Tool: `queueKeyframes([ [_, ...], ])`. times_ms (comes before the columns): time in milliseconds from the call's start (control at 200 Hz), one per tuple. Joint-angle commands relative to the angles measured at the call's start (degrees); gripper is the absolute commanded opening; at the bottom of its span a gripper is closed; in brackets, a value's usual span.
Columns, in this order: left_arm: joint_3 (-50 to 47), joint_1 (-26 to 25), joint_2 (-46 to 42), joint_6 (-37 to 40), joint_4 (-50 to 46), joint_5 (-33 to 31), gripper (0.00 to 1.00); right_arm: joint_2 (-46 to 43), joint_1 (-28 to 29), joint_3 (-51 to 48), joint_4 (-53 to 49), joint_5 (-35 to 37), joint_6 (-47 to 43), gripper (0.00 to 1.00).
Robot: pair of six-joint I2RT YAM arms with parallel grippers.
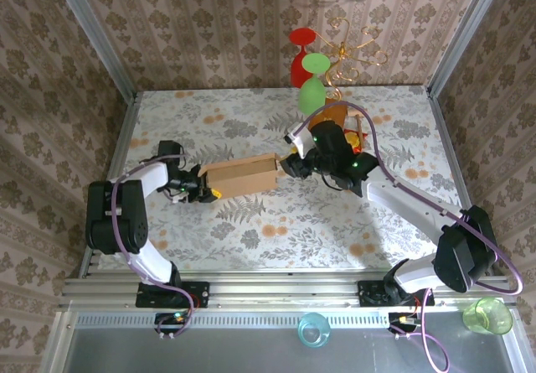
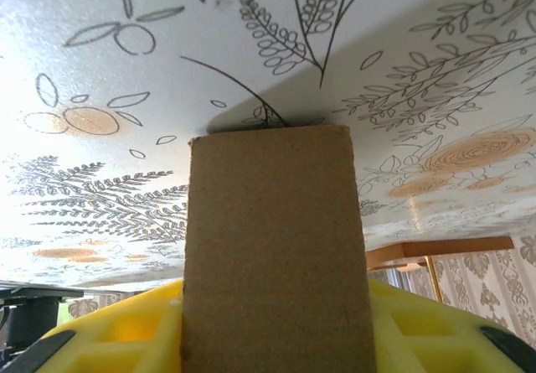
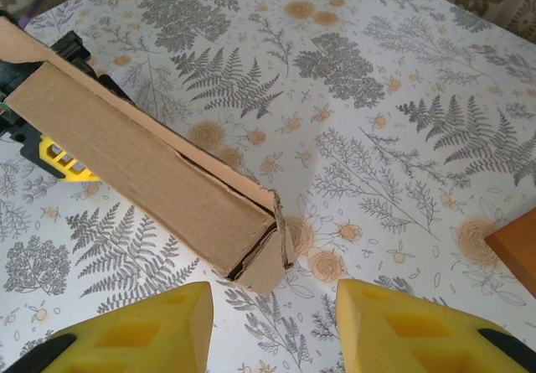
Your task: Fold the paper box
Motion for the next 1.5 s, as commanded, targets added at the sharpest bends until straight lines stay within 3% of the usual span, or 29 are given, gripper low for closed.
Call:
queueKeyframes([
  [0,0.1,0.6,3.0,1.9,-9.9,-11.9,0.0,1.8,0.4,2.7,-2.1,1.0,0.2,0.43],
  [345,0.7,1.0,2.7,2.5,-11.3,-12.6,0.0,10.4,0.4,11.3,-7.9,-0.9,-0.7,0.34],
  [575,1.9,1.2,2.5,2.9,-12.6,-13.0,0.0,11.4,0.5,12.3,-8.6,-1.5,-0.5,0.28],
  [1030,3.1,1.4,2.8,2.9,-13.7,-13.6,0.0,13.0,0.6,13.4,-10.5,-4.6,-0.6,0.31],
  [1315,3.5,1.4,3.1,3.0,-13.6,-13.5,0.0,14.9,0.5,15.3,-10.9,-4.2,-0.8,0.22],
  [1490,3.7,1.4,3.0,2.9,-13.6,-13.4,0.0,15.4,0.5,15.9,-11.2,-4.8,-0.1,0.11],
])
